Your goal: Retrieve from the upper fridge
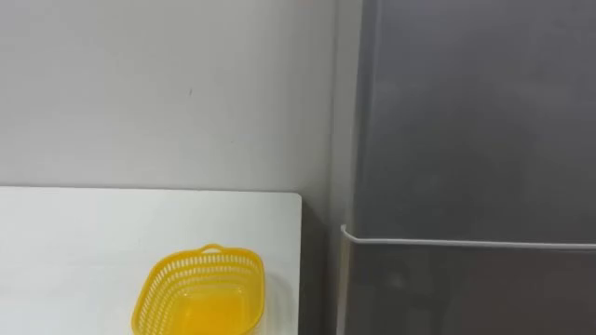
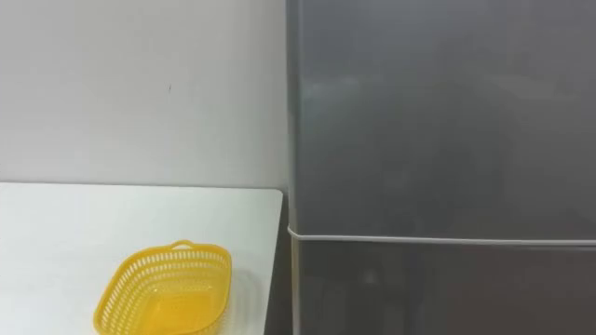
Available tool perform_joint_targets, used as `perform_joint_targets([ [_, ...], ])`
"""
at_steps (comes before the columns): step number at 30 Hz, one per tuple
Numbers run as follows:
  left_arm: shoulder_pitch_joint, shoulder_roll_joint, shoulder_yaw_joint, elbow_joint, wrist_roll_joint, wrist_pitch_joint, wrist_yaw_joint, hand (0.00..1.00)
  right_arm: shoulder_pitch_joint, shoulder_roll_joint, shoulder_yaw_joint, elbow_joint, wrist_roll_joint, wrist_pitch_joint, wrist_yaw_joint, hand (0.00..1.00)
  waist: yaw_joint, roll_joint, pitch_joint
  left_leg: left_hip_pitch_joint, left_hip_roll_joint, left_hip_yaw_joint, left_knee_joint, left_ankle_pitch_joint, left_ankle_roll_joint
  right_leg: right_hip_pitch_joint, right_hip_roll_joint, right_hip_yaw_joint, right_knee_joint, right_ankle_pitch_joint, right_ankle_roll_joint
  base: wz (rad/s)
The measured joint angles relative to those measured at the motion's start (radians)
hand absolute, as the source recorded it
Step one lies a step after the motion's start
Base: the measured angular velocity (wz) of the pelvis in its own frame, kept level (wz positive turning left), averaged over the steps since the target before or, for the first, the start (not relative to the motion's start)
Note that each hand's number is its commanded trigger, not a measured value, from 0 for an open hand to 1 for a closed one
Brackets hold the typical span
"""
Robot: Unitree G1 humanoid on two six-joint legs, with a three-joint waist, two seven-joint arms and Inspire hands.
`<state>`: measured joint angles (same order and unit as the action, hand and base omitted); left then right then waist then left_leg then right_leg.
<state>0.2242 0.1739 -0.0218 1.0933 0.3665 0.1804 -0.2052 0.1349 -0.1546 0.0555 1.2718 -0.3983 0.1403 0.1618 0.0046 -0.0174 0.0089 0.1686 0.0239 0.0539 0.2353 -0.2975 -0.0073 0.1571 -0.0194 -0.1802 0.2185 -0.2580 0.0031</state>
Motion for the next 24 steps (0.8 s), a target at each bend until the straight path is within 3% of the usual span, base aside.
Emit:
perform_joint_targets([
  [16,0.009,-0.001,0.017,-0.009,-0.001,-0.001,0.036,0.00,0.001,0.000,-0.010,0.017,0.000,-0.009,-0.017,0.00,-0.002,0.000,-0.0008,0.009,0.001,0.001,0.000,0.000,0.000,0.006,0.001,0.001,0.004,0.001,-0.001,0.00],
  [20,0.019,-0.014,0.050,-0.004,-0.009,-0.001,0.050,0.00,0.005,0.003,-0.011,0.049,0.005,-0.006,-0.012,0.00,0.000,0.000,-0.0008,0.019,0.001,0.000,0.003,0.000,0.000,0.018,0.001,0.002,0.002,0.001,-0.001,0.00],
  [24,0.029,-0.032,0.061,0.006,-0.085,0.000,0.088,0.00,0.011,0.011,-0.007,0.055,0.028,0.022,-0.011,0.00,0.002,0.000,-0.0009,0.020,0.000,0.000,0.003,0.000,0.000,0.017,0.000,0.003,0.001,0.000,-0.001,0.00],
])
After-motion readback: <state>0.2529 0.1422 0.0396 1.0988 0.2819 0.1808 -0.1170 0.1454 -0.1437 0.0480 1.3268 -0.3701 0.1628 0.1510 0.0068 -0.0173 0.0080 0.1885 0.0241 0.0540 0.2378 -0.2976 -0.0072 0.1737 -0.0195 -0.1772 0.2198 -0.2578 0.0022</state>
